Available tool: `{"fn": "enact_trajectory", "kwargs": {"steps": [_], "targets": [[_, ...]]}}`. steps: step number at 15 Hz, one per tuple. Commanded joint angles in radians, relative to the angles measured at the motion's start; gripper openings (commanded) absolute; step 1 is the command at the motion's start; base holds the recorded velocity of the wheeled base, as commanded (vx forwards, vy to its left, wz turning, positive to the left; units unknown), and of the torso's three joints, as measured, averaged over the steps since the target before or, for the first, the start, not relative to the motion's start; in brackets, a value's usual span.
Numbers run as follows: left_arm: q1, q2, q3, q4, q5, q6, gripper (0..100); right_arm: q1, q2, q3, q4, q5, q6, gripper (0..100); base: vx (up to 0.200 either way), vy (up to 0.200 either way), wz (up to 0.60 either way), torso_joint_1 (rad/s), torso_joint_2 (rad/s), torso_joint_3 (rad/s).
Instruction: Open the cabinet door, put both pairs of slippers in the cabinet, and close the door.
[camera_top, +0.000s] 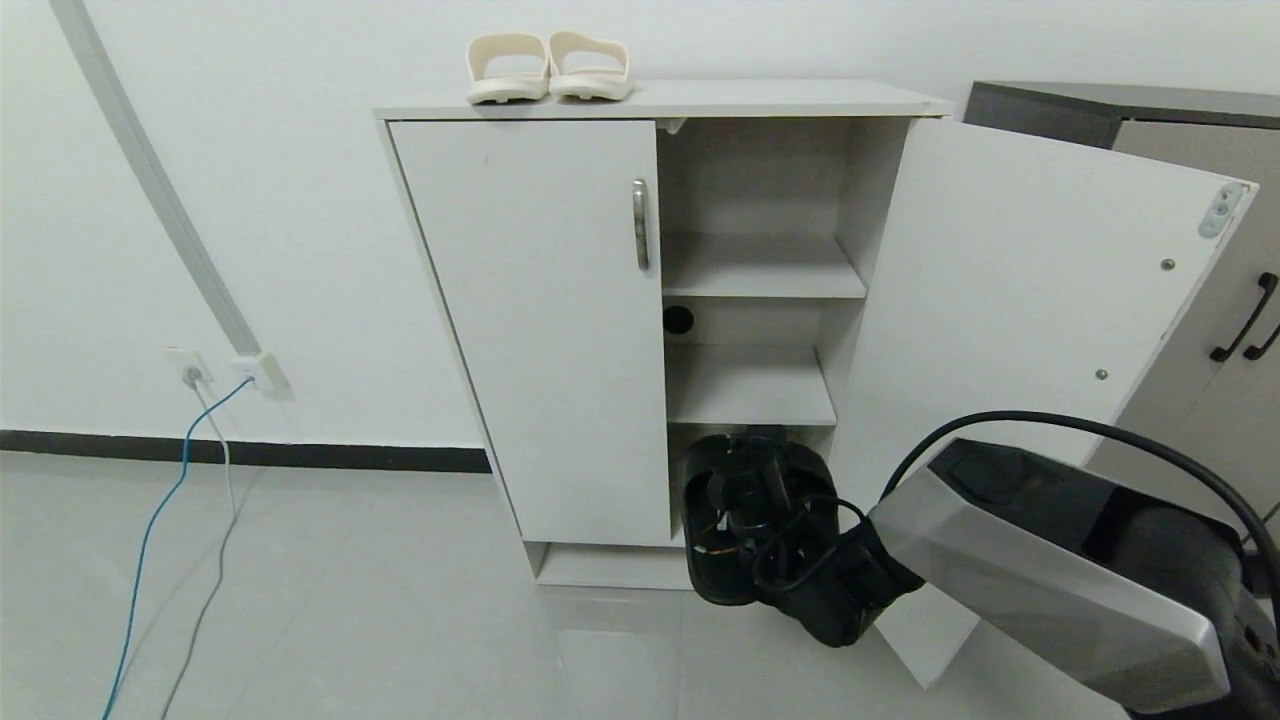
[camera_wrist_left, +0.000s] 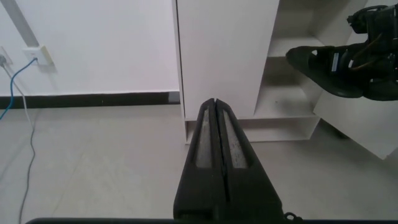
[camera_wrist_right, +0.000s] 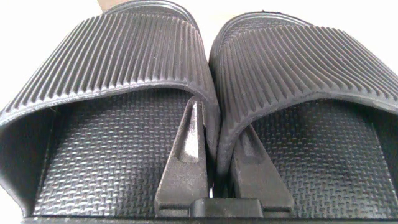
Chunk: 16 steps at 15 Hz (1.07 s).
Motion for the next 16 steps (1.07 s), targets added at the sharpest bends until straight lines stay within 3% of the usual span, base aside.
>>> {"fn": "enact_trajectory", "kwargs": {"steps": [1,6,12,16], "targets": [[0.0,0.002,0.001,0.0,0.0,0.0,0,-0.001,0.011,-0.002,-0.002,-0.001,0.0,0,0.0,0.0,0.0,0.002,0.0,-0.188],[0.001,0.002,0.001,0.0,0.0,0.0,0,-0.001,0.041,-0.023,-0.062,-0.062,-0.021,0,0.0,0.0,0.0,0.005,0.0,-0.201],[0.0,0.002,0.001,0.0,0.0,0.0,0,-0.014,0.046,0.033,-0.427,-0.063,-0.241,0,0.0,0.0,0.0,0.0,0.0,-0.113],[0.0,0.002,0.001,0.0,0.0,0.0,0,-0.022,0.041,0.035,-0.445,-0.063,-0.254,0,0.0,0.0,0.0,0.0,0.0,0.0]]}}
